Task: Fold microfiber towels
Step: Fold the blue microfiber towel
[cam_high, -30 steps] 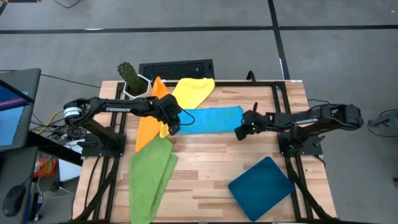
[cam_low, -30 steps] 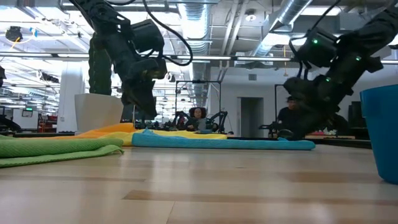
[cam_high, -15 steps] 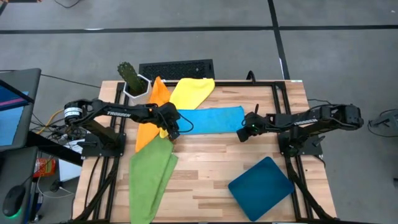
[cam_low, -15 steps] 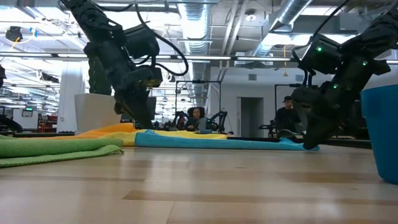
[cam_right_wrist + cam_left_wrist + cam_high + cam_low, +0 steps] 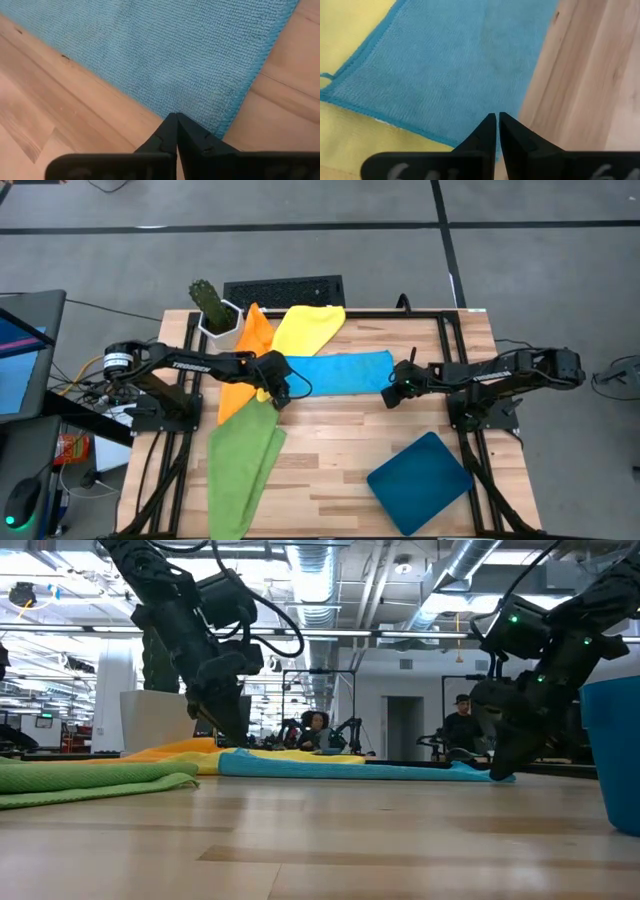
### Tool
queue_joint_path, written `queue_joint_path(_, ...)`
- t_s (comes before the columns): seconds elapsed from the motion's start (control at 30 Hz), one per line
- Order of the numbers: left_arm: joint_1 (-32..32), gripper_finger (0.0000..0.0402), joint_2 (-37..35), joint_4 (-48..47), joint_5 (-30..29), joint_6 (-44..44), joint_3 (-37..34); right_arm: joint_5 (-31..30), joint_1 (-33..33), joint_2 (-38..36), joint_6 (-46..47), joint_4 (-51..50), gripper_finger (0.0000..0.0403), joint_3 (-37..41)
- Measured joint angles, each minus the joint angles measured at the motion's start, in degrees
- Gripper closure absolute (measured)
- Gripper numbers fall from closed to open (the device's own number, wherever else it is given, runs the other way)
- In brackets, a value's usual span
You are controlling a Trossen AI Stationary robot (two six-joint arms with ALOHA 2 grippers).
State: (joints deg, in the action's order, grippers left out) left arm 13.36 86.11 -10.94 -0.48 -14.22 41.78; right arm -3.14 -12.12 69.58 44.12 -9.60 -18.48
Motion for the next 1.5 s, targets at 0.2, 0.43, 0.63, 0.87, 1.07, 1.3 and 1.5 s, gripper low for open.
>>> queue_joint_path(0.2, -1.07, 0.0388, 3.07, 0.88, 0.49, -0.48, -0.04, 0.08, 0.00, -0.02, -0.02, 0.00, 0.0378, 0.02)
queue_joint_path(0.43, -2.55, 0.0388, 6.32, 1.86, 0.23, -1.41, -0.02, 0.07, 0.00, -0.07, 0.01, -0.23, 0.0376, 0.07)
queue_joint_path(0.63, -2.48, 0.0388, 6.31, 1.62, -0.40, -1.55, -0.02, 0.06, 0.00, -1.45, -0.02, -2.13, 0.0376, 0.14)
queue_joint_path(0.87, -2.46, 0.0388, 6.31, 2.26, -0.40, -2.10, -0.02, -1.95, -0.02, -9.84, 1.39, -3.74, 0.0385, 0.37)
queue_joint_path(1.07, -2.46, 0.0388, 6.31, 5.05, -0.38, -2.12, -0.02, -2.77, 0.37, -14.05, 0.70, 0.89, 0.0374, 0.33)
queue_joint_path(1.3, -2.31, 0.0388, 6.29, 5.70, -0.27, -2.50, 0.85, -0.76, 1.21, -4.90, -1.72, 23.38, 0.0392, 0.19)
queue_joint_path(1.5, -2.27, 0.0388, 6.29, 6.37, -0.32, -2.45, 0.85, 2.48, 3.34, 11.65, -3.44, 32.64, 0.0382, -4.10)
